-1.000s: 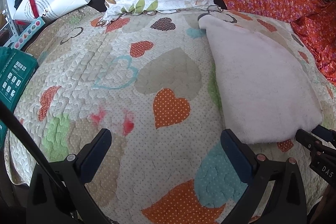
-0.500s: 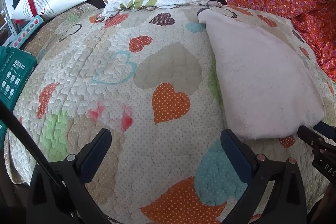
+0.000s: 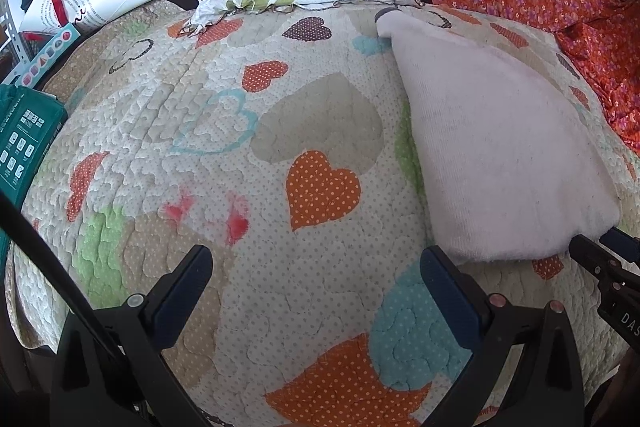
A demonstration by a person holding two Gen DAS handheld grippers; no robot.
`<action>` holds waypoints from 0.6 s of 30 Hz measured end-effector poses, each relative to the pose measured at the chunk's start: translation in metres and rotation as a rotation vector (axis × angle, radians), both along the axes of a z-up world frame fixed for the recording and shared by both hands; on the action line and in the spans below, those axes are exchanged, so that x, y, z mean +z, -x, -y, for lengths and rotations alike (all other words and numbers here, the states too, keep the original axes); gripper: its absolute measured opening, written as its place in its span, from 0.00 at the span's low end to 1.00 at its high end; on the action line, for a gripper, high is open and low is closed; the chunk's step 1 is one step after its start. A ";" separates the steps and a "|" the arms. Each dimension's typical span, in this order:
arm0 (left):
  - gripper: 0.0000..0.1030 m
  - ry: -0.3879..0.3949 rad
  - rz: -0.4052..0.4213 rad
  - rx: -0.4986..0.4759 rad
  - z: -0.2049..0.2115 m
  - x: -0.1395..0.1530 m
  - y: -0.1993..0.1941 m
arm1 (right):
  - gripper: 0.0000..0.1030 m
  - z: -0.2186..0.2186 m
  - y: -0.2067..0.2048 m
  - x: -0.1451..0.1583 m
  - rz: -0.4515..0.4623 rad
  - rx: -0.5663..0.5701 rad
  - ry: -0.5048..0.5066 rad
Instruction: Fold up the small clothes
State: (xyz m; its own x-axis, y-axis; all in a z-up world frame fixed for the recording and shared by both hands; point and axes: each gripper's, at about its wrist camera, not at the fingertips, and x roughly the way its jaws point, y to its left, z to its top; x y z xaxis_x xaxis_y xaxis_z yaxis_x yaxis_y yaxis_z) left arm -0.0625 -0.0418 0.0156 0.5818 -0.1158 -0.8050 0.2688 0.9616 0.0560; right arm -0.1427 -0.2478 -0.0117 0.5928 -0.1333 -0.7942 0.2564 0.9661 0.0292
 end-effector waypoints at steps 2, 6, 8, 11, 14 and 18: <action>1.00 -0.001 -0.003 0.000 0.000 -0.001 0.000 | 0.61 0.000 0.000 0.000 0.001 0.001 0.001; 1.00 0.001 -0.014 0.001 -0.001 -0.003 -0.001 | 0.61 0.000 0.000 0.001 0.003 0.001 0.001; 1.00 0.001 -0.017 0.000 -0.001 -0.003 -0.002 | 0.61 0.000 0.000 0.001 0.005 0.002 0.003; 1.00 0.001 -0.017 0.000 -0.002 -0.003 -0.002 | 0.61 0.000 0.000 0.001 0.005 0.003 0.003; 1.00 0.001 -0.018 0.000 -0.002 -0.004 -0.002 | 0.61 0.000 0.000 0.001 0.004 0.003 0.004; 1.00 0.002 -0.025 0.000 -0.002 -0.005 -0.002 | 0.61 -0.001 0.000 0.002 0.006 0.003 0.005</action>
